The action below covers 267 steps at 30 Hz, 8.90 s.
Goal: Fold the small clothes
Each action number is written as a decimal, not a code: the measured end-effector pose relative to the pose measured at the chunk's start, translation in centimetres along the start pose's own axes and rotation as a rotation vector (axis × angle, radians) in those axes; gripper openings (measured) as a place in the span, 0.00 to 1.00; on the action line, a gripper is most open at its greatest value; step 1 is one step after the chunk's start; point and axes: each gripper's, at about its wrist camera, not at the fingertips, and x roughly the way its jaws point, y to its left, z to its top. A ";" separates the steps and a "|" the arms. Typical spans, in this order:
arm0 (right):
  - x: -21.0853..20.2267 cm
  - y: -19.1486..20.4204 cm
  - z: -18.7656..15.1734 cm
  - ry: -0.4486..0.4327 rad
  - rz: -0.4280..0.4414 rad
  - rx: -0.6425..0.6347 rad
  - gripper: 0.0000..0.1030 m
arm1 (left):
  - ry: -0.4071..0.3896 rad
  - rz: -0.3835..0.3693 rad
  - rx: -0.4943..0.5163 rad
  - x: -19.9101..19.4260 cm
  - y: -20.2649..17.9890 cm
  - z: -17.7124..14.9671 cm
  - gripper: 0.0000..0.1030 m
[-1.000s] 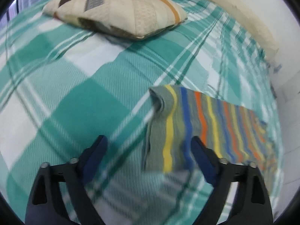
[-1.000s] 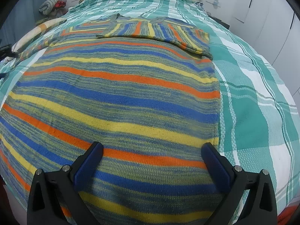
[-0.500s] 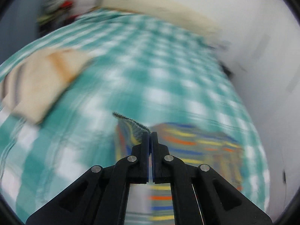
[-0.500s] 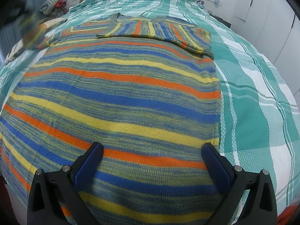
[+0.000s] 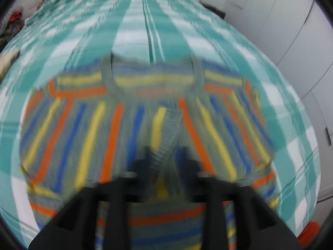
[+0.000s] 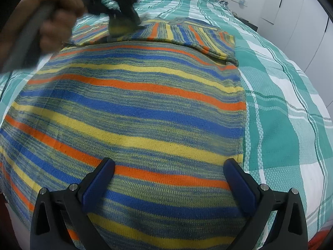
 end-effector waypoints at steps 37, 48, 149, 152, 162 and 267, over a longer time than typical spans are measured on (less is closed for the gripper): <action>-12.4 -0.9 1.6 -0.085 -0.134 0.074 1.00 | -0.077 0.227 0.028 -17.2 -0.8 -19.2 0.98; -13.4 -1.4 1.4 -0.097 -0.197 0.082 1.00 | -0.073 0.241 0.032 -17.0 -1.5 -19.8 0.98; -8.9 -12.4 -2.1 0.092 0.593 0.418 0.07 | 0.064 -0.229 -0.350 -19.5 11.7 -20.4 0.07; -8.1 -12.9 2.0 0.005 0.567 0.427 0.07 | -0.020 -0.210 -0.340 -18.7 12.4 -15.3 0.07; -0.8 -15.8 16.8 -0.137 0.458 0.421 0.07 | -0.090 -0.135 -0.366 -11.0 16.5 -0.3 0.07; 3.4 -2.6 5.9 -0.120 -0.034 -0.005 0.59 | -0.163 0.245 -0.061 -5.9 10.8 -13.8 1.00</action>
